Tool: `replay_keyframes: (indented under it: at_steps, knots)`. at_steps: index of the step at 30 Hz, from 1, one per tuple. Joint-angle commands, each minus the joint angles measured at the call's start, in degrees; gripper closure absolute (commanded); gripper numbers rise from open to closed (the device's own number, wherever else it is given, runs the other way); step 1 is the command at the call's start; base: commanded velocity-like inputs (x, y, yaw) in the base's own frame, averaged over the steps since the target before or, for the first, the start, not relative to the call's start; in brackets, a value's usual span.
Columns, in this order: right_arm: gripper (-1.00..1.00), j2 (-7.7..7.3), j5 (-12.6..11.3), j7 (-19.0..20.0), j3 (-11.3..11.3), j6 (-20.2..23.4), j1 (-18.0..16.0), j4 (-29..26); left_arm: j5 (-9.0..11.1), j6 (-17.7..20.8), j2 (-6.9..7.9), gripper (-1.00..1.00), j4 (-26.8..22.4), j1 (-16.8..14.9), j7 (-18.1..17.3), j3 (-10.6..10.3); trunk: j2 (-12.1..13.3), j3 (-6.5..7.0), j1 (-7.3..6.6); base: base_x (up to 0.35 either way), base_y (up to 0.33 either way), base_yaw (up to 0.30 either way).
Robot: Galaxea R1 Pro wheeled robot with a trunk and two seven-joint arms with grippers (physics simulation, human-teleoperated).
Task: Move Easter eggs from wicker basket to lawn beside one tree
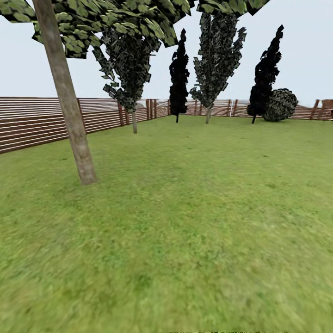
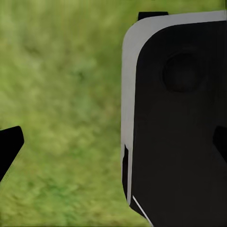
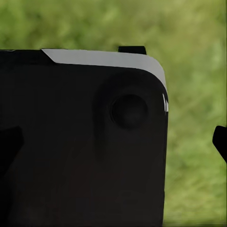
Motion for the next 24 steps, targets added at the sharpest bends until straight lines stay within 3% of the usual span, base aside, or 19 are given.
replay_keyframes:
  at_steps: [1, 24]
  knots:
    - [-1.00, 0.00, 0.00, 0.00, 0.00, -0.01, 0.00, 0.00, 0.01, 0.00, 0.00, -1.00, 0.00, 0.00, 0.00, 0.00, 0.00, -0.06, 0.00, 0.000, 0.000, -0.244]
    - [-1.00, 0.09, -0.26, 0.00, 0.02, -0.02, 0.00, -0.25, 0.03, 0.00, 0.00, -1.00, 0.00, 0.00, 0.00, 0.00, 0.00, -1.11, 0.00, 0.000, 0.000, -0.255]
